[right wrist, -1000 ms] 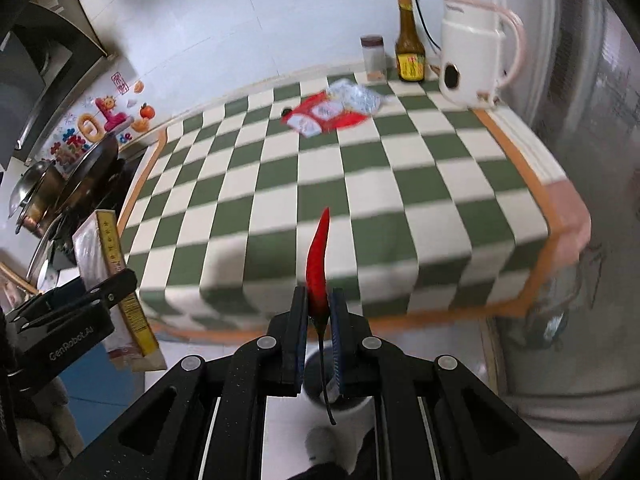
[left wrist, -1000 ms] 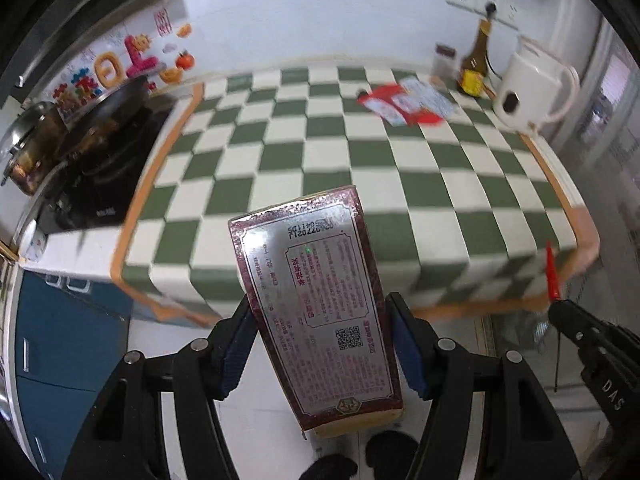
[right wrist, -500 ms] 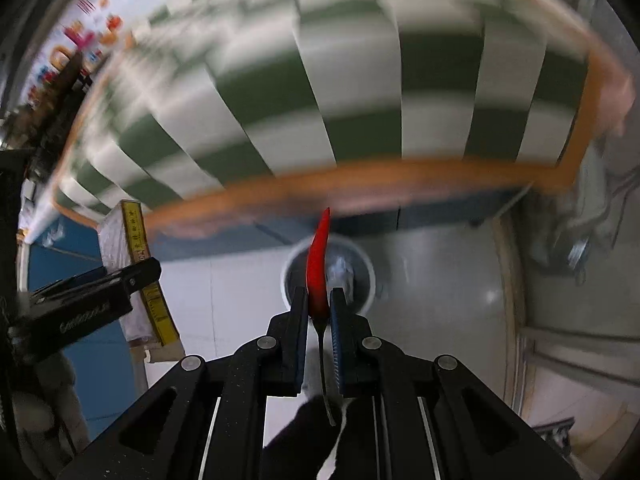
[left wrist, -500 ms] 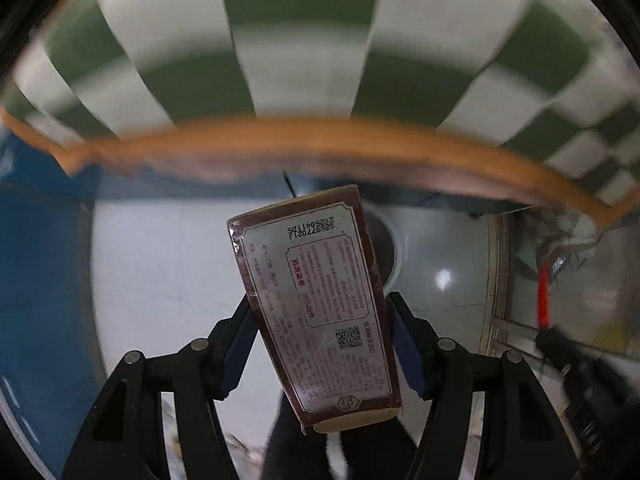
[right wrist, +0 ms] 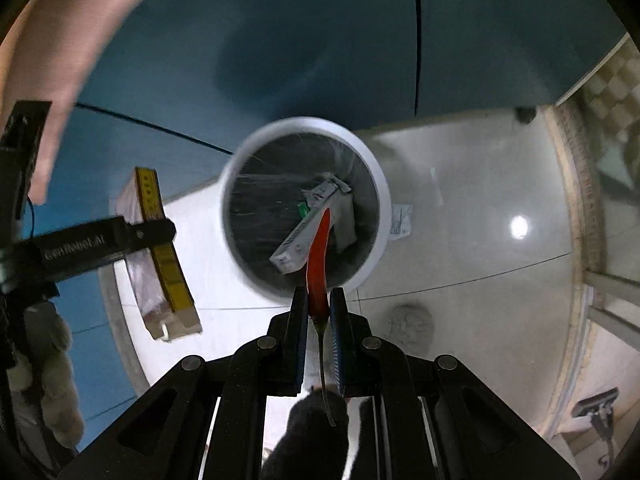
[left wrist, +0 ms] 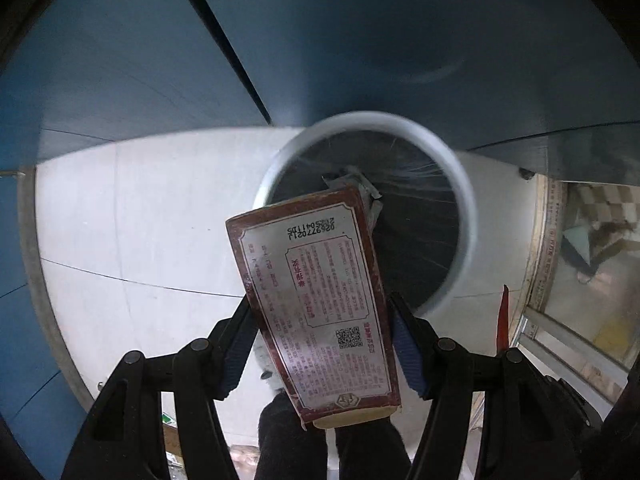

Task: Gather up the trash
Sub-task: 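Carry the brown box and red chili down over the trash bin, then open both tools to drop the box and chili into the bin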

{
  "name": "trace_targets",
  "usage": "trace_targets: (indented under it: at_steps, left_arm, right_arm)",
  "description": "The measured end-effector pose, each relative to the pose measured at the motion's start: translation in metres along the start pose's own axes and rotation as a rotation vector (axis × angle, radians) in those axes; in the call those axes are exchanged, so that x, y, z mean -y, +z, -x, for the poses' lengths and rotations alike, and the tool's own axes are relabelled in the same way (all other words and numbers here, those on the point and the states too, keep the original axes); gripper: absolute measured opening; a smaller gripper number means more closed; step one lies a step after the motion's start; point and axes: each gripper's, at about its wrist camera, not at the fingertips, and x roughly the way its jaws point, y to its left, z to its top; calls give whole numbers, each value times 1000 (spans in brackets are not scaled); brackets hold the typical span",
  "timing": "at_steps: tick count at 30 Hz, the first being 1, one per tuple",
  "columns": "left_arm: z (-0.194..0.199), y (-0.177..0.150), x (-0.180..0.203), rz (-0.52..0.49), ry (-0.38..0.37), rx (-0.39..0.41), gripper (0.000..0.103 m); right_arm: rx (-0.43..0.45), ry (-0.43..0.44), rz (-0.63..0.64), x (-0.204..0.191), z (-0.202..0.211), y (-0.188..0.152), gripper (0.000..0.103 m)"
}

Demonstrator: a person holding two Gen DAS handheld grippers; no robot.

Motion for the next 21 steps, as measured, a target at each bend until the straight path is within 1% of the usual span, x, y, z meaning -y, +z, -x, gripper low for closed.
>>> trace_targets:
  at_steps: [3, 5, 8, 10, 12, 14, 15, 16, 17, 18, 19, 20, 21]
  left_arm:
    - [-26, 9, 1, 7, -16, -23, 60]
    - [-35, 15, 1, 2, -21, -31, 60]
    - [-40, 17, 1, -10, -21, -31, 60]
    - [-38, 20, -7, -9, -22, -30, 61]
    - [-36, 19, -9, -15, -12, -22, 64]
    - [-34, 18, -11, -21, -1, -8, 75]
    - [-31, 16, -13, -24, 11, 3, 89]
    - [-29, 15, -15, -30, 27, 12, 99]
    - [-25, 14, -18, -32, 44, 17, 100]
    - [-21, 11, -21, -31, 70, 27, 100]
    - [-19, 11, -23, -31, 84, 34, 100]
    - [-16, 8, -27, -32, 93, 41, 100]
    - [-12, 4, -30, -31, 104, 49, 101]
  right_arm:
    - [-5, -4, -17, 3, -31, 12, 11]
    - [-7, -13, -15, 3, -47, 20, 11]
    - [-14, -23, -3, -1, -67, 25, 11]
    - [-22, -22, 5, 0, -75, 27, 11]
    - [-35, -31, 7, -1, -82, 28, 12]
    - [-42, -22, 4, -5, -84, 27, 12]
    - [-41, -26, 4, -5, -83, 26, 12]
    - [-44, -37, 10, -7, -84, 26, 12]
    - [-47, -45, 14, -8, -84, 26, 14]
    - [-48, -50, 15, -9, -83, 26, 24]
    - [-50, -54, 15, -11, -82, 26, 31]
    - [-46, -61, 16, -11, -80, 26, 45]
    - [-37, -70, 19, -13, -77, 26, 54]
